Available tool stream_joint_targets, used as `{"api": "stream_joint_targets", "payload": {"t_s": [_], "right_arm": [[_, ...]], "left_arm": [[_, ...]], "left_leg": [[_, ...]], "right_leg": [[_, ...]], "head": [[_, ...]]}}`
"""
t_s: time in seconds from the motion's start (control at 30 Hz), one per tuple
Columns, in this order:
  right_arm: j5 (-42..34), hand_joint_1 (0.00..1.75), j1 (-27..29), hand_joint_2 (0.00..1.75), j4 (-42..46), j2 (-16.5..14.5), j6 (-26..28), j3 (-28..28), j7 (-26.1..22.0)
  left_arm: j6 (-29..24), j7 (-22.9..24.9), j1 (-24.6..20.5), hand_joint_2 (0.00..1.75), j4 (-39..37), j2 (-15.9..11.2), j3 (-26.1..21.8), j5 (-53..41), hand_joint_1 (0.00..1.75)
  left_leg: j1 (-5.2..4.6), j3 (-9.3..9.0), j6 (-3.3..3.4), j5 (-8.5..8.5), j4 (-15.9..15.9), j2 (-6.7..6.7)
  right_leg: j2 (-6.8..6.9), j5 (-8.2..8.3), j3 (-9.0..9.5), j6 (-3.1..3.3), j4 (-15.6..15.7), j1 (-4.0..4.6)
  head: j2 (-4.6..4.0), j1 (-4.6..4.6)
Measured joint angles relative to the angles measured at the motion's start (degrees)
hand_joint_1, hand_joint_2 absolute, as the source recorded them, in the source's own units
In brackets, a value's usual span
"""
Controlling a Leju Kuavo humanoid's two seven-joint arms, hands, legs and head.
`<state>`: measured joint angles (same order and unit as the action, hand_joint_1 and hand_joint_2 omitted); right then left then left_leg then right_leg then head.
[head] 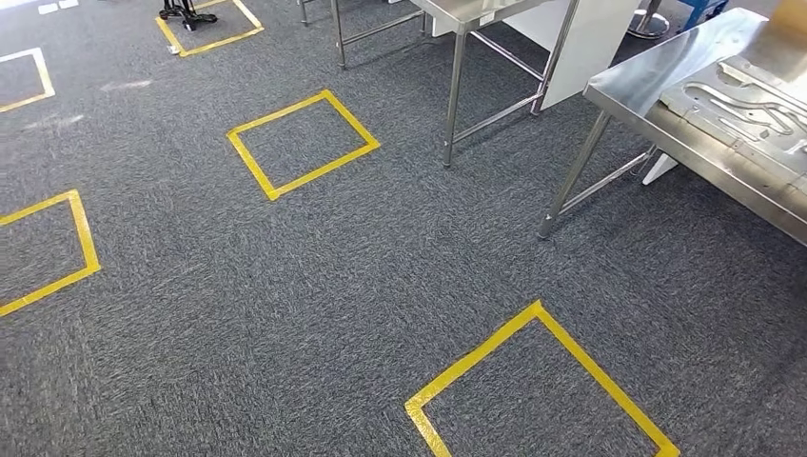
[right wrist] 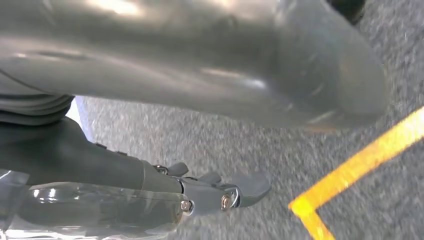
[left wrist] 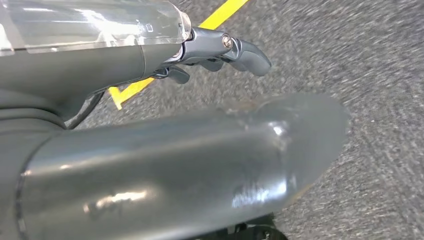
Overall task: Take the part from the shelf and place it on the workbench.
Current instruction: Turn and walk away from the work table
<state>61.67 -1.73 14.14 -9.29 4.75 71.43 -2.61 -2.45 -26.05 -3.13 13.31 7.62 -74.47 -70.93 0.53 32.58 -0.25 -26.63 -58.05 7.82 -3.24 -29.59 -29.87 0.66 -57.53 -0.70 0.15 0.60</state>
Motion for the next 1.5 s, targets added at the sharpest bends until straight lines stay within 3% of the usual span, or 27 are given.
{"api": "stream_joint_targets", "payload": {"t_s": [0.07, 0.13, 0.2, 0.23, 0.27, 0.33, 0.4, 0.47, 0.5, 0.57, 0.63, 0.7, 0.73, 0.8, 0.87, 0.93, 1.0, 1.03, 1.07, 1.13, 1.2, 1.23, 1.27, 1.33, 1.4, 1.43, 1.5], "right_arm": [[0.0, 0.0, 0.0, 0.0, 0.0, 0.0, 0.0, 0.0, 0.0], [0.0, 0.0, 0.3, 0.0, 0.0, 0.1, 0.0, 0.0, 0.0], [0.0, 0.0, 0.4, 0.0, 0.0, 0.1, 0.0, 0.0, 0.0], [0.0, 0.0, 0.4, 0.0, 0.0, 0.1, 0.0, 0.0, 0.0], [0.0, 0.0, 0.4, 0.0, 0.0, 0.1, 0.0, 0.0, 0.0], [0.0, 0.0, 0.3, 0.0, 0.0, 0.1, 0.0, 0.0, 0.0], [0.0, 0.0, 0.3, 0.0, 0.0, 0.1, 0.0, 0.0, 0.0], [0.0, 0.0, 0.0, 0.0, -0.1, 0.1, 0.0, 0.0, 0.0], [0.0, 0.0, -0.1, 0.0, -0.1, 0.1, 0.0, 0.0, 0.0], [0.0, 0.0, -0.2, 0.0, -0.1, 0.1, -0.1, 0.0, 0.0], [0.2, 0.0, 0.1, 0.0, -0.1, 0.2, -0.1, 0.0, 0.1], [0.4, 0.0, 0.2, 0.0, -0.1, 0.2, -0.1, 0.0, 0.1], [0.4, 0.0, 0.3, 0.0, -0.1, 0.2, -0.1, 0.0, 0.1], [0.5, 0.0, 0.3, 0.0, -0.1, 0.2, -0.1, 0.0, 0.1], [0.5, 0.0, 0.4, 0.0, -0.1, 0.2, -0.1, 0.0, 0.1], [0.5, 0.0, 0.4, 0.0, -0.1, 0.2, -0.1, 0.0, 0.2], [0.5, 0.0, 0.2, 0.0, -0.1, 0.2, -0.1, 0.0, 0.2], [0.5, 0.0, 0.1, 0.0, -0.1, 0.3, -0.1, 0.0, 0.2], [0.5, 0.0, 0.1, 0.0, -0.1, 0.3, -0.1, 0.0, 0.2], [0.6, 0.0, 0.3, 0.0, -0.1, 0.3, -0.2, 0.0, 0.2], [0.6, 0.0, 0.5, 0.0, -0.1, 0.3, -0.2, 0.0, 0.2], [0.7, 0.0, 0.5, 0.0, -0.1, 0.3, -0.2, 0.0, 0.3], [0.7, 0.0, 0.4, 0.0, -0.1, 0.3, -0.2, 0.0, 0.3], [1.0, 0.0, 0.3, 0.0, -0.1, 0.3, -0.3, 0.0, 0.3], [1.2, 0.0, 0.3, 0.0, -0.1, 0.3, -0.4, 0.0, 0.3], [1.4, 0.0, 0.2, 0.0, -0.1, 0.3, -0.5, 0.0, 0.3], [1.5, 0.0, -0.1, 0.0, -0.1, 0.3, -0.7, 0.0, 0.3]], "left_arm": [[0.0, 0.0, 0.0, 0.0, 0.0, 0.0, 0.0, 0.0, 0.0], [0.0, 0.0, -0.2, 0.0, 0.0, 0.0, 0.0, 0.0, 0.0], [0.0, 0.0, -0.2, 0.0, 0.0, 0.0, 0.0, 0.0, 0.0], [0.0, 0.1, -0.1, 0.0, 0.0, 0.1, 0.0, 0.0, 0.0], [0.0, 0.1, -0.1, 0.0, 0.0, 0.1, 0.0, 0.0, 0.0], [0.0, 0.1, -0.1, 0.0, 0.0, 0.1, 0.0, 0.0, 0.0], [0.0, 0.0, -0.3, 0.0, 0.0, 0.1, 0.0, 0.0, 0.0], [0.0, 0.0, -0.2, 0.0, 0.0, 0.1, 0.0, 0.0, 0.0], [0.0, 0.1, -0.1, 0.0, 0.0, 0.1, 0.0, 0.0, 0.0], [0.0, 0.1, -0.1, 0.0, 0.0, 0.1, 0.0, 0.0, 0.0], [0.0, 0.2, -0.2, 0.0, 0.0, 0.1, 0.0, 0.0, 0.0], [0.0, 0.2, -0.3, 0.0, 0.0, 0.1, 0.0, 0.0, 0.0], [0.1, 0.3, -0.2, 0.0, 0.0, 0.1, 0.0, -0.1, 0.0], [0.1, 0.3, -0.1, 0.0, 0.0, 0.2, 0.0, -0.1, 0.0], [0.2, 0.3, -0.2, 0.0, 0.0, 0.3, 0.0, -0.1, 0.0], [0.2, 0.3, -0.2, 0.0, 0.0, 0.3, 0.0, -0.1, 0.0], [0.2, 0.3, -0.1, 0.0, 0.0, 0.3, 0.0, -0.1, 0.0], [0.2, 0.4, 0.1, 0.0, 0.0, 0.3, 0.0, -0.1, 0.0], [0.2, 0.4, 0.1, 0.0, 0.0, 0.3, 0.0, -0.1, 0.0], [0.1, 0.4, 0.0, 0.0, 0.0, 0.3, 0.0, -0.1, 0.0], [0.1, 0.4, -0.1, 0.0, 0.0, 0.4, 0.0, -0.2, 0.0], [0.1, 0.4, -0.1, 0.0, 0.0, 0.5, 0.0, -0.3, 0.0], [0.1, 0.4, 0.0, 0.0, 0.0, 0.5, 0.0, -0.4, 0.0], [0.1, 0.4, 0.1, 0.0, 0.0, 0.5, 0.0, -0.5, 0.0], [0.1, 0.4, 0.0, 0.0, 0.0, 0.5, 0.0, -0.5, 0.0], [0.1, 0.3, -0.1, 0.0, 0.0, 0.5, 0.0, -0.6, 0.0], [0.1, 0.3, 0.0, 0.0, 0.0, 0.4, 0.0, -0.6, 0.0]], "left_leg": [[-0.18, 1.33, -0.47, -1.83, -2.8, -2.96], [-0.09, 4.55, -0.82, -5.57, -9.6, -6.37], [0.19, 7.15, -1.21, -7.58, -15.3, -7.22], [0.31, 7.02, -1.34, -7.04, -15.3, -7.43], [0.39, 5.75, -1.39, -5.57, -13.2, -7.83], [0.23, 1.37, -1.14, -2.24, -5.3, -10.45], [-0.17, -1.16, -0.51, -0.93, -0.5, -12.51], [-0.42, -1.08, 0.11, -0.88, 0.1, -11.7], [-0.34, -1.12, 0.45, -0.69, 0.3, -11.07], [-0.1, -1.27, 1.2, -0.19, 0.9, -9.76], [-0.06, -1.1, 1.72, 0.16, 1.1, -8.35], [-0.15, -0.91, 1.91, 0.27, 1.0, -6.65], [-0.18, -0.92, 1.91, 0.27, 0.9, -5.76], [-0.15, -1.07, 1.77, 0.18, 0.7, -3.92], [-0.16, -0.89, 1.31, 0.02, 0.2, -2.28], [-0.08, -0.36, 0.54, 0.06, 0.0, -0.93], [0.11, 0.04, -0.29, 0.27, 0.1, 0.32], [0.08, 0.24, -0.58, 0.03, -0.2, -0.16], [0.03, 0.85, -0.8, -0.83, -1.4, -1.45], [-0.04, 3.7, -1.09, -4.38, -7.6, -5.3], [0.14, 7.19, -1.36, -7.54, -15.0, -7.06], [0.2, 7.77, -1.42, -7.62, -16.3, -7.35], [0.23, 7.17, -1.42, -6.62, -15.4, -7.57], [0.15, 2.98, -1.14, -2.95, -7.9, -8.99], [-0.28, -0.58, -0.53, -0.83, -1.3, -11.02], [-0.52, -1.16, -0.23, -0.6, 0.0, -11.57], [-0.69, -0.99, 0.34, -0.46, 0.3, -10.59]], "right_leg": [[1.7, 0.35, 0.38, 0.76, 0.8, -0.19], [3.58, 0.36, 0.52, 1.21, 1.0, -0.01], [5.47, 0.17, 0.5, 1.32, 0.9, 0.15], [6.33, 0.04, 0.52, 1.3, 0.8, 0.17], [7.13, -0.12, 0.6, 1.2, 0.7, 0.17], [8.57, -0.55, 0.94, 0.77, 0.5, 0.3], [9.78, -0.93, 1.3, 0.15, 0.3, 0.55], [10.96, -1.09, 1.63, -0.42, 0.4, 0.63], [10.77, -1.3, 1.79, -0.77, 0.3, 0.51], [7.82, -3.04, 1.12, -1.35, -1.6, 0.22], [4.33, -6.79, -1.99, -1.55, -8.1, -0.02], [3.51, -9.06, -5.41, -1.57, -14.7, -0.06], [3.4, -8.46, -5.98, -1.55, -15.4, -0.08], [2.68, -4.33, -4.25, -1.39, -10.7, -0.22], [-0.28, -1.03, -1.48, -1.12, -3.8, -0.48], [-2.16, -0.52, -0.58, -0.84, -1.2, -0.44], [-0.98, -0.29, -0.44, -0.28, -0.8, -0.35], [-0.22, -0.15, -0.25, 0.14, -0.5, -0.39], [0.66, 0.0, -0.08, 0.6, -0.2, -0.45], [2.6, 0.05, 0.09, 1.25, 0.1, -0.24], [4.63, -0.09, 0.06, 1.5, 0.1, 0.13], [5.58, -0.19, 0.09, 1.52, 0.1, 0.24], [6.43, -0.29, 0.17, 1.49, 0.1, 0.31], [7.9, -0.59, 0.59, 1.27, 0.1, 0.38], [9.06, -0.92, 1.0, 0.8, 0.1, 0.59], [9.54, -1.03, 1.14, 0.53, 0.0, 0.67], [10.38, -1.14, 1.4, -0.06, 0.2, 0.68]], "head": [[0.0, -0.32], [0.0, -0.62], [0.0, -0.64], [0.0, -0.65], [0.0, -0.66], [0.01, -0.68], [0.01, -0.53], [0.0, -0.35], [0.0, -0.32], [0.0, -0.22], [0.0, -0.11], [0.01, -0.09], [0.01, -0.09], [0.0, -0.08], [0.01, -0.11], [0.01, -0.14], [0.01, -0.13], [0.01, -0.17], [0.01, -0.31], [0.01, -0.58], [0.01, -0.69], [0.0, -0.68], [0.0, -0.7], [0.01, -0.72], [0.01, -0.66], [0.01, -0.61], [0.01, -0.54]]}}
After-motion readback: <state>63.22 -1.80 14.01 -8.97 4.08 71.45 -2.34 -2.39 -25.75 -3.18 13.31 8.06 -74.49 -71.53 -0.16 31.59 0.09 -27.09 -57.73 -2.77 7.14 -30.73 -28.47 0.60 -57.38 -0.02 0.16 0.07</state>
